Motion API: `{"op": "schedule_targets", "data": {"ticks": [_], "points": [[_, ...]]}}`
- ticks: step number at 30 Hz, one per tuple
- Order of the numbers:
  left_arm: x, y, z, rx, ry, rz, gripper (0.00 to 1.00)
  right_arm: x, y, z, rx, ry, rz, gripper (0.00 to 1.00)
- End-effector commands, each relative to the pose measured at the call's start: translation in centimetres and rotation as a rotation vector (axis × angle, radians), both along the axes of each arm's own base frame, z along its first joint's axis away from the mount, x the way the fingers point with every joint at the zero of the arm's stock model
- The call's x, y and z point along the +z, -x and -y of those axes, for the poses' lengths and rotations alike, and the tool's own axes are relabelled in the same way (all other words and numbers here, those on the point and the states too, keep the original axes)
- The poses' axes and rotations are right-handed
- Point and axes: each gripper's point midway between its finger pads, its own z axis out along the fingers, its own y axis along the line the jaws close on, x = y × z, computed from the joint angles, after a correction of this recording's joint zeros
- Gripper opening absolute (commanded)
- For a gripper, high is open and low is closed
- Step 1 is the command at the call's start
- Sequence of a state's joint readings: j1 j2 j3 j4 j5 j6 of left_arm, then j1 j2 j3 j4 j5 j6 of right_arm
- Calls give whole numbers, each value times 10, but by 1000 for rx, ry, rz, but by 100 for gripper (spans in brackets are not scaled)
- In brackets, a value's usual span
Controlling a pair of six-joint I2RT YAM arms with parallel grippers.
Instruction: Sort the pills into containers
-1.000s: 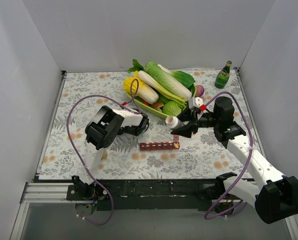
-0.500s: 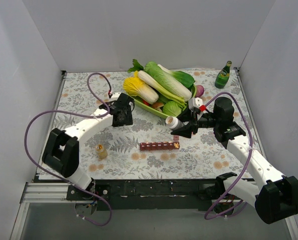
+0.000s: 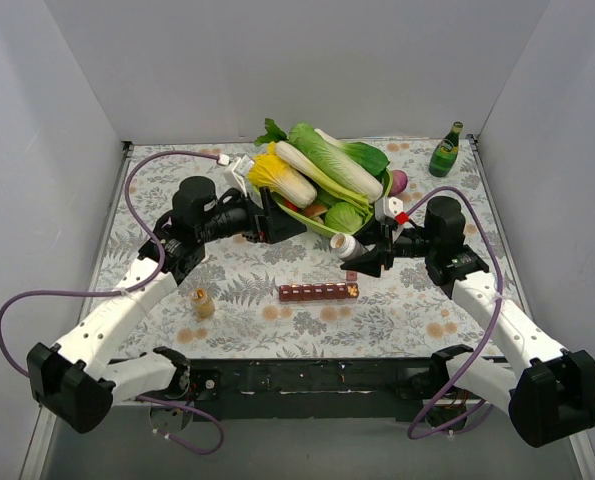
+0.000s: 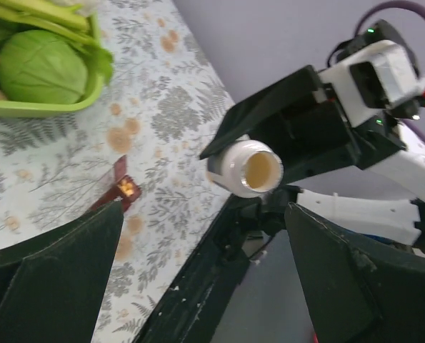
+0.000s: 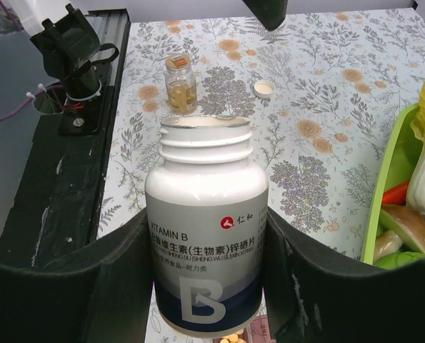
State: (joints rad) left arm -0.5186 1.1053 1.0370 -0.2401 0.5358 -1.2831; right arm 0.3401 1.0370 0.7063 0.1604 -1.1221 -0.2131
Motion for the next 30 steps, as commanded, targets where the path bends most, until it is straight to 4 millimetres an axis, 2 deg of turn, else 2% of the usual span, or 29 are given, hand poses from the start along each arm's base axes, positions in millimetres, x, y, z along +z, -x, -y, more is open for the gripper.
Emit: {"op": "schedule_targets", "data": {"ticks": [1, 2, 6, 10, 14, 19, 25, 30], "points": [[20, 31, 30, -197, 111, -25, 98, 2, -6, 0, -9, -10, 40, 1], [18, 38, 41, -227, 106, -33, 98, 2, -5, 0, -6, -10, 40, 1], [6, 35, 62, -208, 75, -66, 98, 1, -6, 0, -6, -9, 35, 1], [-1, 26, 72, -154, 59, -92, 98, -1, -5, -1, -5, -10, 26, 1], [2, 22, 79, -130, 57, -99, 98, -1, -5, -1, -4, -12, 29, 1], [2, 16, 83, -93, 47, -124, 89, -3, -6, -1, -8, -11, 26, 1], [1, 19, 89, -59, -13, -146, 77, -5, -9, 0, -28, -5, 26, 1], [-10, 17, 95, -24, -89, -172, 70, -6, -12, 0, -37, -2, 21, 1]]}}
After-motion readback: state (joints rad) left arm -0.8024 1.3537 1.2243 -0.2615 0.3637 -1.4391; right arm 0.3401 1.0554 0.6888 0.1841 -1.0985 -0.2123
